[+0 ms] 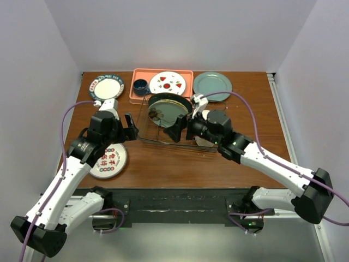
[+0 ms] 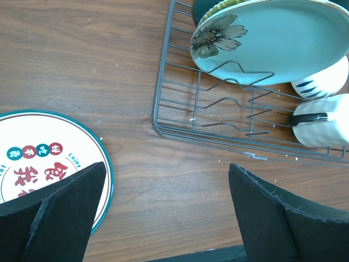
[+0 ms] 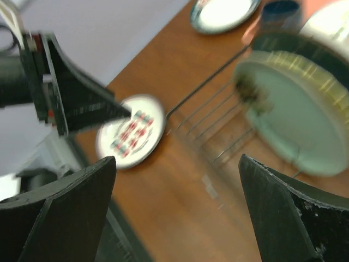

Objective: Load the mixed dishes into the dish rack

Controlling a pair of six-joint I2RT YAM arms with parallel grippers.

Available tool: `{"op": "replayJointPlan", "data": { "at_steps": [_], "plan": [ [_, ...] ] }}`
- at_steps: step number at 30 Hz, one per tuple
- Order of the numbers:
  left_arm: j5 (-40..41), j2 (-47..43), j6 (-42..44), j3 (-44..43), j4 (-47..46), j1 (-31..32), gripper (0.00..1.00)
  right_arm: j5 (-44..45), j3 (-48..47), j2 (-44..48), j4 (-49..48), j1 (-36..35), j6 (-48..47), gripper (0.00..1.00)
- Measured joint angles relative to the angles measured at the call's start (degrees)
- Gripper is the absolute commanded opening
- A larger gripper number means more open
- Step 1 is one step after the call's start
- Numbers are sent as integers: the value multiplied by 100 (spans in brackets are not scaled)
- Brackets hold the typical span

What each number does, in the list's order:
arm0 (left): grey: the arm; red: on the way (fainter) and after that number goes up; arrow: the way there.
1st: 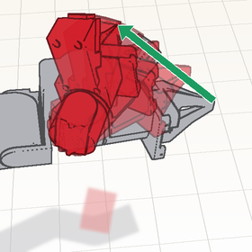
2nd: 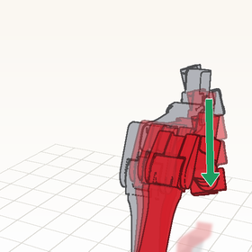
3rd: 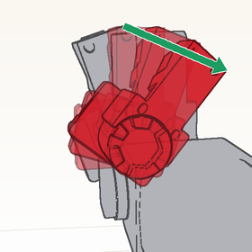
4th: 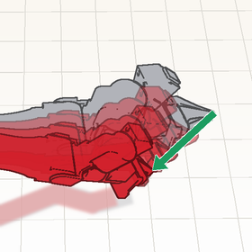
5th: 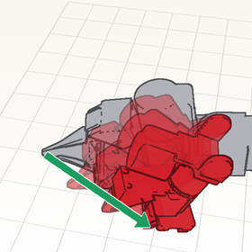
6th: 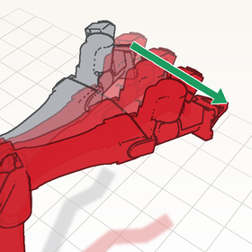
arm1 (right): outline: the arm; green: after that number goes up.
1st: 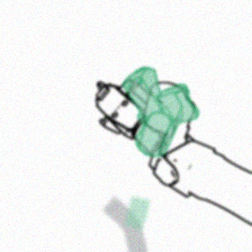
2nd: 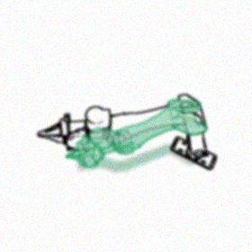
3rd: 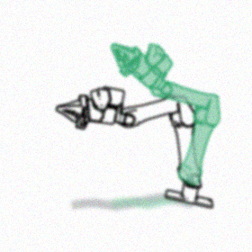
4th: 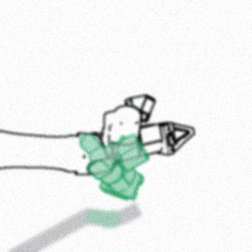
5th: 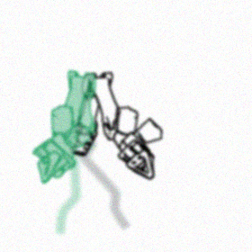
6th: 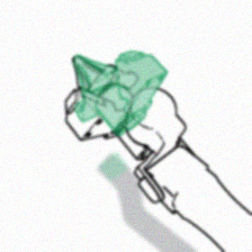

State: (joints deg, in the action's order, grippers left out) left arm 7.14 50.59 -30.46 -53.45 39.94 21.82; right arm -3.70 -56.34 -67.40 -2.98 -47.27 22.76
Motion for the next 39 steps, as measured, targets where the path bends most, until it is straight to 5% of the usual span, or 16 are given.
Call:
{"op": "replayJointPlan", "data": {
  "at_steps": [7, 15, 29, 39],
  "plan": [
    [107, -125, -109, 236, -39, 0, 100, -605, 1290, -308, -929, -195, 1985, 98],
    [17, -503, -356, 518, -109, 0, 100, 350, 1561, -697, -1572, -1856, 2979, 93],
    [518, -1174, -507, -170, 120, 0, 100, 2017, -136, -4072, -2142, -2791, 3856, 81],
    [455, -1416, -153, -874, 535, 0, 100, 3012, -1899, -5615, -1821, -2826, 4214, 78]
  ]
}}
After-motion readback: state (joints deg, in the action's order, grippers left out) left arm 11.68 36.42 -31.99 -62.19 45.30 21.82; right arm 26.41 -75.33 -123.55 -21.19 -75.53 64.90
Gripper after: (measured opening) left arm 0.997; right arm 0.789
